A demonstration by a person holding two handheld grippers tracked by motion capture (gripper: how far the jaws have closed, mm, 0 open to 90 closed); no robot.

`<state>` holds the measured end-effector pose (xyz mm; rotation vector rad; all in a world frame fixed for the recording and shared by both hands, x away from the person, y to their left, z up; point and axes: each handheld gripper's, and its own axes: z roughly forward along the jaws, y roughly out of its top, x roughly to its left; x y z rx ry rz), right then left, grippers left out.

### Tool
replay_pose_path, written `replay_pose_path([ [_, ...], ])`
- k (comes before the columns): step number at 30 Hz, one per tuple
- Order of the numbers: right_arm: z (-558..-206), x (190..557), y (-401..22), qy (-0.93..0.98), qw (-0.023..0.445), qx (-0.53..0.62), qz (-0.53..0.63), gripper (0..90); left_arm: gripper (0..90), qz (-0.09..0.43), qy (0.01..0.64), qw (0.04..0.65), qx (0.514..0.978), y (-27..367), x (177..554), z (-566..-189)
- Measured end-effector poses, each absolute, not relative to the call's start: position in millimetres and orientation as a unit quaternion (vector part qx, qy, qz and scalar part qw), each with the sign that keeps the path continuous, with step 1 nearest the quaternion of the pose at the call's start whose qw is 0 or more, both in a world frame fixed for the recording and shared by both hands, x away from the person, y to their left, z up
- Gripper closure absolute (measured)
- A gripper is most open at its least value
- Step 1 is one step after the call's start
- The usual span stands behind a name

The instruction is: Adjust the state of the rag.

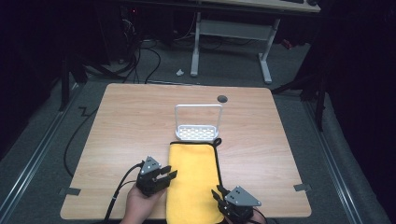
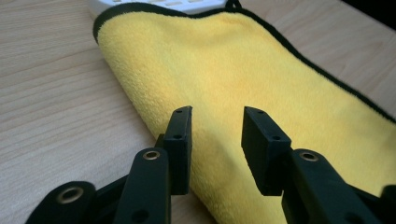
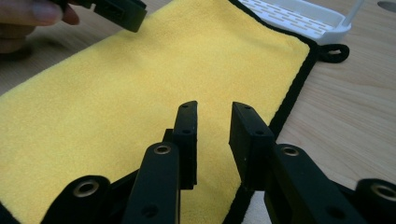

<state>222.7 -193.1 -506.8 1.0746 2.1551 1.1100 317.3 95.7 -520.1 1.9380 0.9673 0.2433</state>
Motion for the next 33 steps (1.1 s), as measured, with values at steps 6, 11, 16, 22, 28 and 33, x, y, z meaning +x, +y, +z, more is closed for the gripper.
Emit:
replay_pose_path([
  [6, -504.9, 246.3, -199.9, 0.773, 0.237, 0.425, 0.406, 76.1, 67.3, 0.111, 0.368, 0.434, 0.814, 88.0, 319.2, -521.0],
  [11, -509.7, 284.4, -199.7, 0.766, 0.237, 0.454, 0.390, 82.9, 69.4, 0.123, 0.359, 0.417, 0.826, 84.8, 318.6, -524.7],
  [16, -518.0, 317.7, -184.1, 0.765, 0.246, 0.461, 0.377, 85.4, 69.9, 0.127, 0.356, 0.403, 0.834, 82.8, 318.8, -528.1],
  [22, -529.9, 331.7, -174.0, 0.784, 0.234, 0.465, 0.339, 86.9, 71.6, 0.116, 0.359, 0.406, 0.832, 84.7, 319.3, -530.1],
  [28, -528.8, 316.0, -181.1, 0.793, 0.216, 0.454, 0.344, 86.8, 73.1, 0.089, 0.359, 0.411, 0.833, 88.8, 305.1, -529.5],
  [33, -528.7, 296.2, -189.5, 0.798, 0.202, 0.446, 0.352, 85.9, 73.1, 0.065, 0.350, 0.409, 0.841, 87.8, 287.1, -527.7],
])
